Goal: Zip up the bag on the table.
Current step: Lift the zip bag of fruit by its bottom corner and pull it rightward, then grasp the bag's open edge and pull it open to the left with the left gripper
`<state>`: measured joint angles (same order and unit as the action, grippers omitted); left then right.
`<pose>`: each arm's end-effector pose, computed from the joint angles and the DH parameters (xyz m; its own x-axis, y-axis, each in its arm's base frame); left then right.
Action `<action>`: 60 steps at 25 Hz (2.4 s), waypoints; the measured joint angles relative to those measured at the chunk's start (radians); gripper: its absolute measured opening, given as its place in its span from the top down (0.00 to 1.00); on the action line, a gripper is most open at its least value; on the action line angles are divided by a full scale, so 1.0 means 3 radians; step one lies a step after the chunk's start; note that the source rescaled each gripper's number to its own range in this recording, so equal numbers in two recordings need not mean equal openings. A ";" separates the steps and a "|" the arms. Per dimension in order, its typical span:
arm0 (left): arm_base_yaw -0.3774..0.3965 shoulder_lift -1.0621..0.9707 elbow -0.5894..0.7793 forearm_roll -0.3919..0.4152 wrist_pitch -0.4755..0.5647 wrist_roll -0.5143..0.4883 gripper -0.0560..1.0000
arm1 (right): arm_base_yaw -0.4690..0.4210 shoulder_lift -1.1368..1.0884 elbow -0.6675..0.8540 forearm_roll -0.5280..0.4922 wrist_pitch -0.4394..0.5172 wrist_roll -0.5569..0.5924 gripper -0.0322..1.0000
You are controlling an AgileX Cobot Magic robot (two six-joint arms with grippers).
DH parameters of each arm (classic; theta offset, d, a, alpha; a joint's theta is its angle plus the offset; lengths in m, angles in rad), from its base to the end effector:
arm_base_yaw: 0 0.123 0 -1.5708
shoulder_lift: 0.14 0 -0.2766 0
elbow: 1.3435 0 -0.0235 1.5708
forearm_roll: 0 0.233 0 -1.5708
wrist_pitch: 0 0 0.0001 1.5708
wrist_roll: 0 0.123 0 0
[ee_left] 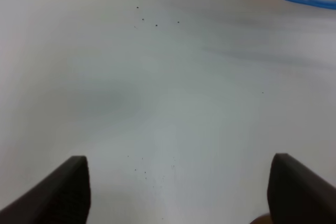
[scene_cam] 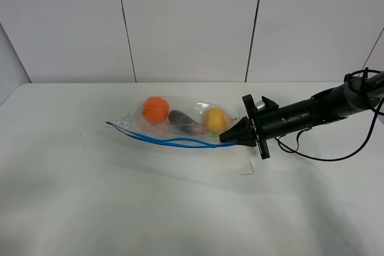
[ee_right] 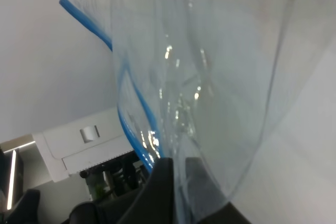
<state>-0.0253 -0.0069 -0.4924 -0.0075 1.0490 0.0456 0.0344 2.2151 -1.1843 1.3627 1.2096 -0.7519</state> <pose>0.0169 -0.0012 0.2533 -0.4443 0.0531 -0.8943 0.0498 0.9982 0.0346 0.3533 0.1248 0.0949 -0.9885 0.0775 0.1296 0.1498 0.3925 0.9075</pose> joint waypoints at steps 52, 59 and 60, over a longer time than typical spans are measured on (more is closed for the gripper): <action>0.0000 0.2470 -0.1763 0.0077 -0.0387 0.0936 0.00 | 0.0000 -0.0187 0.0000 0.0098 -0.0021 -0.0029 0.97; 0.0000 0.3159 -0.1819 0.0312 -0.0619 0.3267 0.00 | 0.0000 -0.0187 0.0000 0.0098 -0.0021 -0.0029 0.97; 0.0000 0.3252 -0.1819 0.0312 -0.0684 0.3509 0.00 | 0.0000 -0.0187 0.0000 0.0098 -0.0021 -0.0029 0.97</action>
<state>-0.0253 0.9687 -1.0381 0.0860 0.8439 1.0982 0.0344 2.1590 -1.1843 1.3921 1.2032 -0.7606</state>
